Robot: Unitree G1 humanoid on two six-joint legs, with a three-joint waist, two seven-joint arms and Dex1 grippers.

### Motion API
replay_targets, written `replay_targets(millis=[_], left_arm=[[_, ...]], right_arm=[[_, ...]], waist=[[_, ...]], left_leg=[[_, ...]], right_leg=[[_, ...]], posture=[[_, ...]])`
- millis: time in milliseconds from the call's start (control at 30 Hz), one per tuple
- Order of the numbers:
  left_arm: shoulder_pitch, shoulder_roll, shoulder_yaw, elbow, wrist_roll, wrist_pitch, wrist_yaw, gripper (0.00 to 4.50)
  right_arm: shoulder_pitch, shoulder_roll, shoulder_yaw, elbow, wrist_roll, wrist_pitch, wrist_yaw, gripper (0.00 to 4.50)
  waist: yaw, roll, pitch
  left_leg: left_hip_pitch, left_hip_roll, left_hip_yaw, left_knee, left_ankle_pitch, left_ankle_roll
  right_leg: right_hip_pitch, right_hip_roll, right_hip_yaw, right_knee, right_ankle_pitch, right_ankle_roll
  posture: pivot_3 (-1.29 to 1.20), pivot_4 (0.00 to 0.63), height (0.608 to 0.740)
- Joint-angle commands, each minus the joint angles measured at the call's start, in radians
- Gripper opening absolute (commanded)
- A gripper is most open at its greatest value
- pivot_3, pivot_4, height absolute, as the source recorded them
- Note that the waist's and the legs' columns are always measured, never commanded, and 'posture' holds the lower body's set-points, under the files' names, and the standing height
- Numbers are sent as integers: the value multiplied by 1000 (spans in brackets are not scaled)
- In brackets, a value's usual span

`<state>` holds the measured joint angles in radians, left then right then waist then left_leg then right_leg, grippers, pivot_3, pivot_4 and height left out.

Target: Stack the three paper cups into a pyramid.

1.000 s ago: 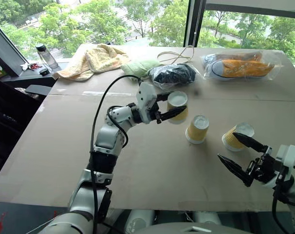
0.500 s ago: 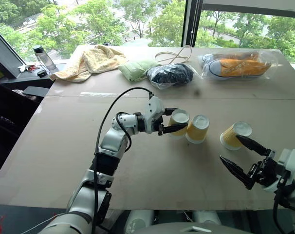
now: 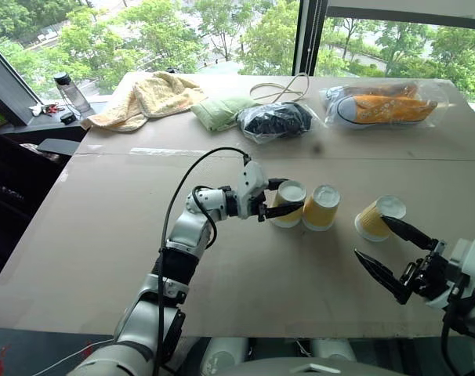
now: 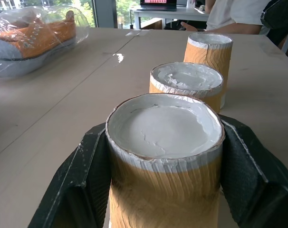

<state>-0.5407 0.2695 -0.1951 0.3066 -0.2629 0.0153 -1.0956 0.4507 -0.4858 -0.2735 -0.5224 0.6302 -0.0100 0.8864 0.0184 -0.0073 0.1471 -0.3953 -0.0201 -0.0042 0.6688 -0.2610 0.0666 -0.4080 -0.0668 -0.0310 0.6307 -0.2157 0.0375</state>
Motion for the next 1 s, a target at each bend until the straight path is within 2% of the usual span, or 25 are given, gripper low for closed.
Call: replay_targets(millis=[33, 200, 233, 300, 333, 500, 667, 867, 933, 1000], left_arm=[[14, -1, 13, -5, -14, -7, -10, 2466], [22, 4, 15, 1, -11, -15, -8, 2466], [23, 5, 14, 0, -10, -18, -9, 3474], [26, 3, 13, -1, -11, -26, -10, 4243], [28, 0, 15, -5, -13, -26, -8, 4414], [43, -4, 38, -57, -40, -36, 0, 4414], [57, 25, 87, -243, -149, 75, 2, 4414], [47, 147, 110, -462, -250, 275, -9, 4414], [33, 229, 104, -520, -286, 377, -45, 4414], [12, 291, 100, -559, -306, 447, -69, 4414]], right_arm=[[-8, -7, -20, -32, 11, -10, -5, 4500], [-13, -7, -17, -29, 10, -8, -3, 4500], [-14, -7, -16, -28, 11, -7, -1, 4500], [-17, -7, -15, -25, 11, -7, 1, 4500], [-17, -7, -16, -24, 12, -7, 3, 4500], [-9, -10, -24, -24, 21, -6, 12, 4500], [-27, 11, -54, -23, 47, -22, -19, 4500], [-117, 67, -113, 24, -13, -1, -203, 4500], [-137, 54, -106, 45, -100, 67, -306, 4500], [-150, 44, -92, 59, -121, 113, -338, 4500]], waist=[[0, 0, 0], [0, 0, 0], [0, 0, 0], [-1, 0, 0], [-1, 0, 0], [-1, 0, 0], [-1, 0, 0], [-1, 1, 0], [0, 1, 0], [-2, 1, 0]], left_leg=[[0, 0, 0, 0, 0, 0], [0, 0, 0, 0, 0, 0], [0, 0, 0, 0, 0, 0], [0, 0, 0, 0, 0, 0], [0, 0, 0, 0, 0, 0], [0, 0, 0, 0, 0, 0], [0, 0, 0, 0, 0, 0], [0, 0, 0, 0, 0, 0], [0, 0, 0, 0, 0, 0], [0, 0, 0, 0, 0, 0]], right_leg=[[0, 0, 0, 0, 0, 0], [0, 0, 0, 0, 0, 0], [0, 0, 0, 0, 0, 0], [0, 0, 0, 0, 0, 0], [0, 0, 0, 0, 0, 0], [0, 0, 0, 0, 0, 0], [0, -2, 0, 0, 0, 0], [0, -2, -1, 0, 0, 0], [0, -2, -1, 1, 0, 0], [0, -2, -1, 1, 0, 0]], posture=[[0, 150, 740], [0, 150, 740], [0, 150, 740], [0, 150, 740], [0, 150, 740], [0, 150, 740], [0, 150, 740], [0, 150, 740], [0, 150, 740], [0, 150, 740]])
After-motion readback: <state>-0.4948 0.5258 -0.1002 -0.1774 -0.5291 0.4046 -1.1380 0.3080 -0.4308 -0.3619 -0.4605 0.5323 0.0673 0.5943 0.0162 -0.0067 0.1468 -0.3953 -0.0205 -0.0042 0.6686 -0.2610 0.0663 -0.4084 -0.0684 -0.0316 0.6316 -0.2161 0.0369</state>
